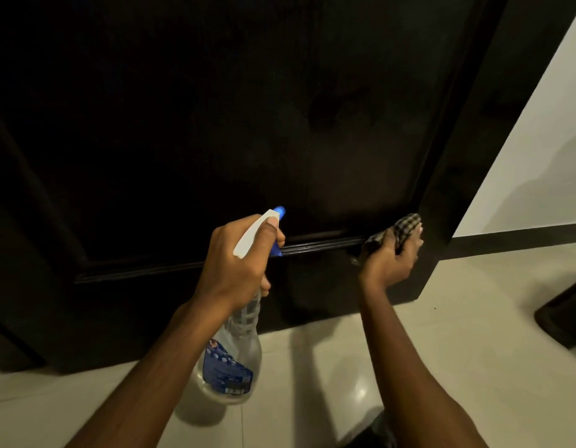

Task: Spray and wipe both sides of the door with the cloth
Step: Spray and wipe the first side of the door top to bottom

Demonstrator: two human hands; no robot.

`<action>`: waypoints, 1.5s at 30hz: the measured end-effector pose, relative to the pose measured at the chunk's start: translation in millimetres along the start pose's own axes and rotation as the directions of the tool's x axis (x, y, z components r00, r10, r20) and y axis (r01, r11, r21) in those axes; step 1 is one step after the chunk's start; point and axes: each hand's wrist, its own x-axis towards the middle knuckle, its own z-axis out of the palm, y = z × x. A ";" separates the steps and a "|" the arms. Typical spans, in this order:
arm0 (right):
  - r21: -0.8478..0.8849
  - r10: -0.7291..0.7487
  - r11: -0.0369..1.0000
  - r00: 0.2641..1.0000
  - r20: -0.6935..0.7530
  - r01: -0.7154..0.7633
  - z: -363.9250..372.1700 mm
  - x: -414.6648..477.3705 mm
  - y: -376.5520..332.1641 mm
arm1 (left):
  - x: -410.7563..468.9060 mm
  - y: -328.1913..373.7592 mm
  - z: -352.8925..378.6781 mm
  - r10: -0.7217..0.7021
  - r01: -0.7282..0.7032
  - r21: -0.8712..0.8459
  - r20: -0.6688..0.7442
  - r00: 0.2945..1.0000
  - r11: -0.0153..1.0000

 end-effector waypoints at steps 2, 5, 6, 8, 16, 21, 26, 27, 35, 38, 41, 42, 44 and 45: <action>-0.008 -0.065 0.998 0.996 0.061 0.066 11.0 -18.5 -11.6 | 2.1 4.4 1.0 0.006 -0.006 0.002 -0.001 1.000 1.000; -0.033 -0.232 0.970 0.955 0.183 0.242 29.6 -32.2 -33.4 | 7.0 13.1 -4.2 0.020 -0.020 0.012 -0.009 1.000 1.000; -0.046 -0.306 0.945 0.923 0.235 0.324 37.6 -33.7 -43.4 | 8.8 16.9 -7.7 0.028 -0.027 0.011 -0.011 1.000 1.000; -0.034 -0.443 0.877 0.832 0.333 0.480 55.0 -35.5 -71.1 | 13.0 26.2 -15.9 0.038 -0.038 0.014 -0.015 0.999 0.999; -0.079 -0.681 0.487 0.435 0.589 0.870 115.5 -44.0 -159.8 | 39.7 72.1 -49.0 0.090 -0.090 0.003 -0.098 0.991 0.996; 0.027 -0.635 -0.178 -0.136 0.761 0.984 87.3 25.1 -151.0 | 49.3 91.2 -73.1 0.103 -0.104 0.004 -0.126 0.987 0.995; -0.313 -0.509 0.759 0.820 0.263 0.571 128.9 22.1 -200.2 | 58.6 107.0 -99.9 0.092 -0.094 -0.005 -0.172 0.981 0.996; -0.317 -0.477 0.796 0.857 0.197 0.516 142.0 8.2 -212.9 | 59.8 109.7 -105.0 0.092 -0.094 -0.007 -0.178 0.980 0.996; -0.052 -0.726 0.140 0.138 0.673 0.989 163.4 -86.9 -206.2 | 65.6 119.5 -143.4 0.085 -0.093 -0.026 -0.222 0.971 0.995; 0.218 -0.575 -0.323 -0.374 0.728 0.921 140.9 -43.5 -189.8 | 66.1 120.7 -150.2 0.086 -0.090 -0.010 -0.231 0.969 0.996; 0.041 -0.685 -0.136 -0.123 0.718 0.990 129.5 2.8 -195.1 | 69.6 123.5 -153.2 0.093 -0.097 -0.006 -0.232 0.968 0.995; -0.078 -0.747 0.053 0.091 0.658 0.996 132.7 10.2 -202.5 | 71.4 124.7 -154.1 0.094 -0.100 -0.013 -0.231 0.968 0.995; -0.248 -0.720 0.479 0.538 0.437 0.842 151.7 5.8 -230.3 | 74.8 126.9 -156.3 0.096 -0.105 -0.028 -0.227 0.969 0.994; -0.282 -0.637 0.641 0.700 0.323 0.714 165.6 -4.7 -247.0 | 76.2 127.6 -157.7 0.098 -0.108 -0.034 -0.229 0.969 0.994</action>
